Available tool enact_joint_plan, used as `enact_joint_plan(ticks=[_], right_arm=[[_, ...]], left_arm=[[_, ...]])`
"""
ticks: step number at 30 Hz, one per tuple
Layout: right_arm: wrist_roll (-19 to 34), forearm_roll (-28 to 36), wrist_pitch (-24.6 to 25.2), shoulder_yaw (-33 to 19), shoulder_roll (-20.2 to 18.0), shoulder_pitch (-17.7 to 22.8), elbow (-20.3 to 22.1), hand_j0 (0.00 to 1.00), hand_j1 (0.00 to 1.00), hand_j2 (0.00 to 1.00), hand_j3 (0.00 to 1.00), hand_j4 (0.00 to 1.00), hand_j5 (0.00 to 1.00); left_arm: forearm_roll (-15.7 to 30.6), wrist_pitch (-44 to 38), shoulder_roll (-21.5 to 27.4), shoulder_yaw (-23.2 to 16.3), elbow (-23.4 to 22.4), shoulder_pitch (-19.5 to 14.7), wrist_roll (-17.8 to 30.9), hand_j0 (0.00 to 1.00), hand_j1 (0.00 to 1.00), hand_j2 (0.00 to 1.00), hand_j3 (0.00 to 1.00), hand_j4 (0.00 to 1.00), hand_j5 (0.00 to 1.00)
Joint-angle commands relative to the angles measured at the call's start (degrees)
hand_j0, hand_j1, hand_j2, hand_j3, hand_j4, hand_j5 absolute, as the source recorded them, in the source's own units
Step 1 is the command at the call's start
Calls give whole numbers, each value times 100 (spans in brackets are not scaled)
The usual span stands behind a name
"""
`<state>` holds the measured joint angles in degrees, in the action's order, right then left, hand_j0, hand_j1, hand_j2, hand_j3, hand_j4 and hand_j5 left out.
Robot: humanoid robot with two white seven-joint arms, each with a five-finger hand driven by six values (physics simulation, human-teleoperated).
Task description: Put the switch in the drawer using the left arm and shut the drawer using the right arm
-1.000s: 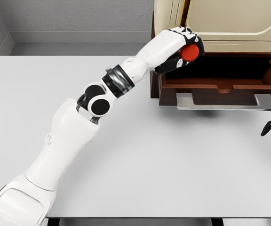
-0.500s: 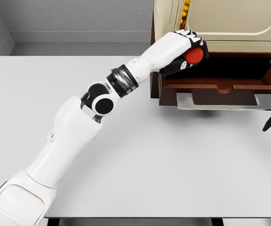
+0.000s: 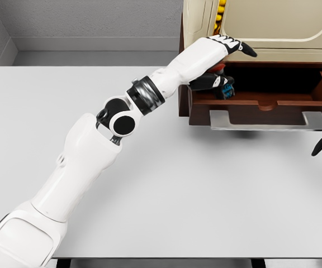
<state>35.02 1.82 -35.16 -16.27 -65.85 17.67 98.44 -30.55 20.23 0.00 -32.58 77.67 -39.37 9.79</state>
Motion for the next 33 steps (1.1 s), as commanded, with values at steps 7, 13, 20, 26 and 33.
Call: enact_joint_plan(ticks=[7,13,20,26,33], right_arm=[[-2,38,16,10,-7,0,8,56,56,56,56,56,56],[-2,47,16,10,-7,-70,8,55,55,55,55,55,55],[-2,47,16,230,-139,-237,-1,54,54,54,54,54,54],[-2,47,16,353,-139,-430,-1,54,54,54,54,54,54],[-2,47,16,441,-148,-501,-1,54,54,54,54,54,54]], left_arm=[[32,68,0,-20,73,9,5,71,71,71,71,71,71],[207,1477,1001,86,1593,211,-21,95,95,95,95,95,95],[1104,1477,3357,2317,1717,1397,-39,99,99,99,99,99,99],[1113,1477,4105,2986,540,2715,-21,100,100,100,100,100,100],[1078,1477,4087,2977,99,2997,14,100,100,100,100,100,100]])
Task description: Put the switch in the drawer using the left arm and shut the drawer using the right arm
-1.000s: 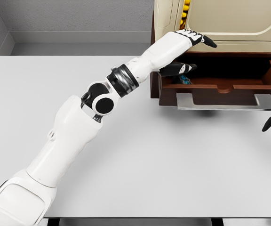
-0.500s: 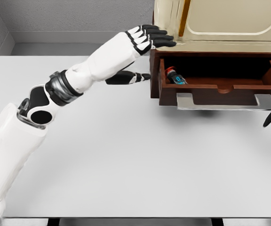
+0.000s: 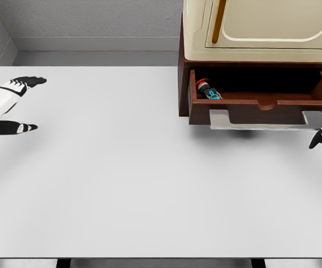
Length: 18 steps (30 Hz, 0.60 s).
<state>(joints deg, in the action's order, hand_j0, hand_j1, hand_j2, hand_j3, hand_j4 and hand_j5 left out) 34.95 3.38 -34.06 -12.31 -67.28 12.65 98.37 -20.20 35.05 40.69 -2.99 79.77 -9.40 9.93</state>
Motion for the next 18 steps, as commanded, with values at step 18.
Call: enact_joint_plan(ticks=[18], right_arm=[[5,-171,-94,791,31,-448,-28,54,54,54,54,54,54]], left_arm=[[34,-5,-35,18,-110,9,1,100,100,100,100,100,100]])
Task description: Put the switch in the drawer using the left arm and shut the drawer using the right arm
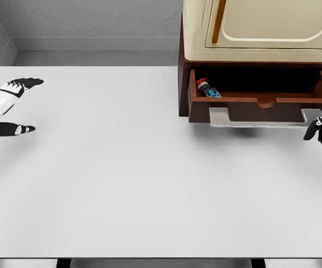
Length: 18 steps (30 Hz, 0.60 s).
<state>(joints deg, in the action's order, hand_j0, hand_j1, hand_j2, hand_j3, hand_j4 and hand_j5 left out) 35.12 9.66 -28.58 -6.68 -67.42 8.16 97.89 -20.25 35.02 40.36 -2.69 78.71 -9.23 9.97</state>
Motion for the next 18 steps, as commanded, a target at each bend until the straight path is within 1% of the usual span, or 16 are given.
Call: enact_joint_plan(ticks=[1,3,5,10,14,15,18], right_arm=[[-12,-799,-642,255,44,-7,20,54,54,54,54,54,54],[-12,-799,-642,352,53,-165,11,54,54,54,54,54,54],[-12,-817,-642,519,79,-210,11,54,54,54,54,54,54],[-12,-843,-642,519,88,-218,11,54,54,54,54,54,54],[-12,-843,-642,545,115,-403,11,54,54,54,54,54,54],[-12,-835,-642,580,123,-499,11,54,54,54,54,54,54],[-12,-835,-642,1151,158,-1053,2,54,54,54,54,54,54]], left_arm=[[39,-2,-2,-12,-4,0,-4,100,100,100,100,100,100],[39,-2,-2,-12,-4,-9,-4,100,100,100,100,100,100],[39,-2,-2,-12,-4,0,-4,100,100,100,100,100,100],[39,-2,-2,-12,-13,-9,-4,100,100,100,100,100,100],[39,-2,7,-12,-13,0,-4,100,100,100,100,100,100],[39,-2,7,-12,-13,-9,-4,100,100,100,100,100,100],[39,-2,-2,-12,-13,-9,-4,100,100,100,100,100,100]])
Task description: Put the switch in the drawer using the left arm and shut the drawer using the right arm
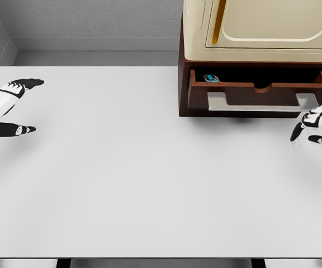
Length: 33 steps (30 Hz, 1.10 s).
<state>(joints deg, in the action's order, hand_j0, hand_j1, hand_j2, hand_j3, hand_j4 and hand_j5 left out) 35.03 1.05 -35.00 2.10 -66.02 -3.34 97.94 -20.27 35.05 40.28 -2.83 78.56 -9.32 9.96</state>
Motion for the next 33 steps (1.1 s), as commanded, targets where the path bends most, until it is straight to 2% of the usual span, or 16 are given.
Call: enact_joint_plan(ticks=[1,11,14,20,26,30,33], right_arm=[[-3,18,0,379,37,-18,-3,54,54,54,54,54,54],[-3,-9,0,397,134,-325,-170,54,54,54,54,54,54],[-3,-9,0,976,160,-844,-372,54,54,54,54,54,54],[-3,-167,0,1135,424,-1020,-495,55,55,55,55,55,55],[-3,-167,0,1258,520,-1266,-724,55,55,55,55,55,55],[-3,-202,0,1627,599,-1617,-970,55,55,55,55,55,55],[-3,-211,0,1653,643,-1670,-1005,55,55,55,55,55,55]], left_arm=[[41,-5,14,2,-7,0,-3,100,100,100,100,100,100],[41,-5,6,2,-7,9,-3,100,100,100,100,100,100],[41,-5,6,11,-7,9,-3,100,100,100,100,100,100],[41,-5,6,11,-7,0,-3,100,100,100,100,100,100],[41,-5,6,11,-42,0,-3,100,100,100,100,100,100],[41,-5,14,11,-42,0,-3,100,100,100,100,100,100],[41,-5,14,11,-42,0,-3,100,100,100,100,100,100]])
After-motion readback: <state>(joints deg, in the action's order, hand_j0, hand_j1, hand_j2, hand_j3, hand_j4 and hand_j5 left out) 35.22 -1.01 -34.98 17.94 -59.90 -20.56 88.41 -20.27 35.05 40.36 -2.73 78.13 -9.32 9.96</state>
